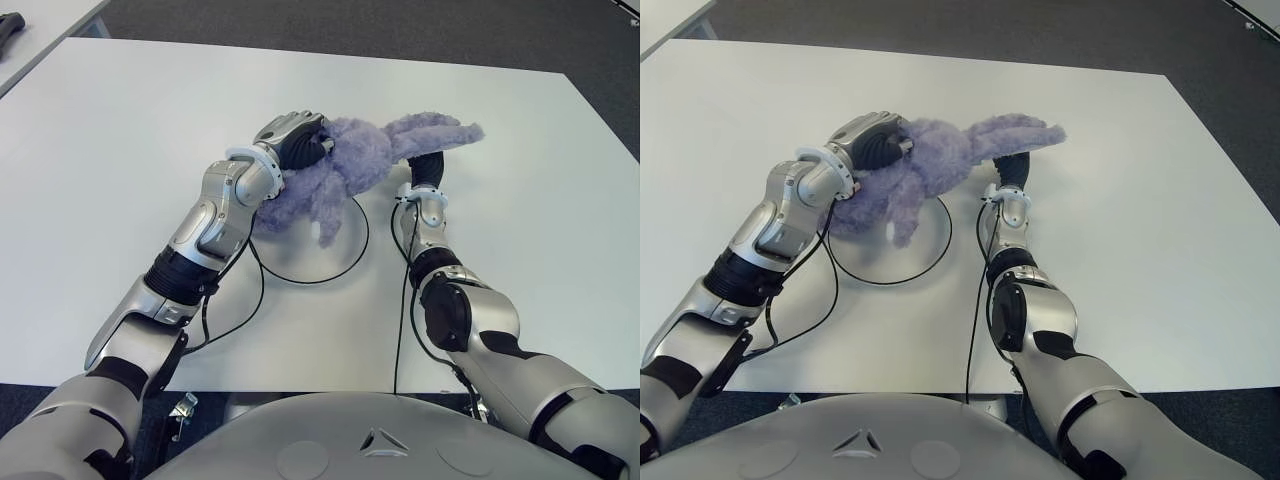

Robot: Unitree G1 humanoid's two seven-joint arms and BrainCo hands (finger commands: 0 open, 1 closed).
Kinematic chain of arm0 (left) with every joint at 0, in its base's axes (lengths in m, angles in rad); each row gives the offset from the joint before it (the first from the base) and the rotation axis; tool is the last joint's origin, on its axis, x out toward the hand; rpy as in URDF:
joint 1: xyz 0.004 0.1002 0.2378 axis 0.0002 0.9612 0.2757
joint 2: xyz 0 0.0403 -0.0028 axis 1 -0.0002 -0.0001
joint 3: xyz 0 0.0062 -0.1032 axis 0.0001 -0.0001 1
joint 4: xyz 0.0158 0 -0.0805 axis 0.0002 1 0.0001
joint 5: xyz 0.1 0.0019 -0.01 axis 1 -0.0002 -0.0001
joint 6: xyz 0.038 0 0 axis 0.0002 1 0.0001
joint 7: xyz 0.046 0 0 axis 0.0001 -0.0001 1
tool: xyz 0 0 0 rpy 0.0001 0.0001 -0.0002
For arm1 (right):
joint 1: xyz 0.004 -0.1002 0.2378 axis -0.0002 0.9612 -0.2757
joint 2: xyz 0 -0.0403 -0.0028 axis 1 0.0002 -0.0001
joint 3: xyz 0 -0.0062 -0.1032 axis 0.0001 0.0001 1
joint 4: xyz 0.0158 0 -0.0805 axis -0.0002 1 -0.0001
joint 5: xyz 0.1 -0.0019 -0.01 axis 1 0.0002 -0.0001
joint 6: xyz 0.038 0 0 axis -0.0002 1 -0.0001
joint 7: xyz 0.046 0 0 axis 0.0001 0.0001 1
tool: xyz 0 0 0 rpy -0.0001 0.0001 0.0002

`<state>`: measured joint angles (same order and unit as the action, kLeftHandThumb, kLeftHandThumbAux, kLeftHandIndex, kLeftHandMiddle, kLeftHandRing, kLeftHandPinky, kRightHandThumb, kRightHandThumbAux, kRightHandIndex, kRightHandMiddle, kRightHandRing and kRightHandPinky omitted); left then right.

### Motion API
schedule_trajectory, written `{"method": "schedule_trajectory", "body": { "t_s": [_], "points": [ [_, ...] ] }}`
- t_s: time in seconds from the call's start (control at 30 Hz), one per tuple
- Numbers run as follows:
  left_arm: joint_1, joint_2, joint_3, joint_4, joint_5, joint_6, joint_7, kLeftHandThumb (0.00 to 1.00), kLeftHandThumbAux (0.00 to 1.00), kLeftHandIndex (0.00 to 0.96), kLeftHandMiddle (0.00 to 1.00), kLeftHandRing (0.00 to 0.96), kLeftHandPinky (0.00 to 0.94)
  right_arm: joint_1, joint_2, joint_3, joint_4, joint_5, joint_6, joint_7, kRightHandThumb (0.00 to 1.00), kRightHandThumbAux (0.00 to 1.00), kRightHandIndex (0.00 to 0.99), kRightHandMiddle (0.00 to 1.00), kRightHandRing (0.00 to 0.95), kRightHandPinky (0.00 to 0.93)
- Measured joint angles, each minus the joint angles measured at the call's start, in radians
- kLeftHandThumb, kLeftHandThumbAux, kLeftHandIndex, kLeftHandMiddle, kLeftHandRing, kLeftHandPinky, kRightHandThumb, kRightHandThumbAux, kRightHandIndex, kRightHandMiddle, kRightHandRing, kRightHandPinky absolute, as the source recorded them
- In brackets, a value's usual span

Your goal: Put the doll into the plate.

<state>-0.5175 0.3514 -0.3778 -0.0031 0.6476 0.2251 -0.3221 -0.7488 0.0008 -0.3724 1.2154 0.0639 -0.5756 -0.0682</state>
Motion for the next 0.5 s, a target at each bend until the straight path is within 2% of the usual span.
{"method": "schedule_trajectory", "body": {
  "t_s": [0.1,0.43,0.47,0.5],
  "points": [
    [-0.001,-0.003,0.000,0.026,0.000,-0.014,0.026,0.963,0.611,0.744,0.501,0.772,0.681,0.000,0.000,0.000,0.000,0.000,0.000,0.000,0.305,0.796,0.252,0.282,0.289,0.326],
    [-0.020,-0.008,0.000,0.122,-0.003,-0.090,0.056,0.942,0.613,0.670,0.500,0.747,0.689,0.001,-0.002,-0.003,0.001,0.001,0.000,-0.001,0.326,0.800,0.260,0.271,0.275,0.307],
    [-0.022,-0.008,0.001,0.130,-0.004,-0.101,0.056,0.702,0.558,0.676,0.704,0.754,0.710,0.001,-0.002,-0.003,0.001,0.001,0.000,-0.001,0.330,0.802,0.264,0.270,0.270,0.305],
    [-0.023,-0.007,0.001,0.137,-0.005,-0.113,0.056,0.659,0.549,0.677,0.739,0.755,0.714,0.001,-0.002,-0.004,0.001,0.001,0.000,-0.001,0.332,0.801,0.264,0.269,0.269,0.304]
  ]
}}
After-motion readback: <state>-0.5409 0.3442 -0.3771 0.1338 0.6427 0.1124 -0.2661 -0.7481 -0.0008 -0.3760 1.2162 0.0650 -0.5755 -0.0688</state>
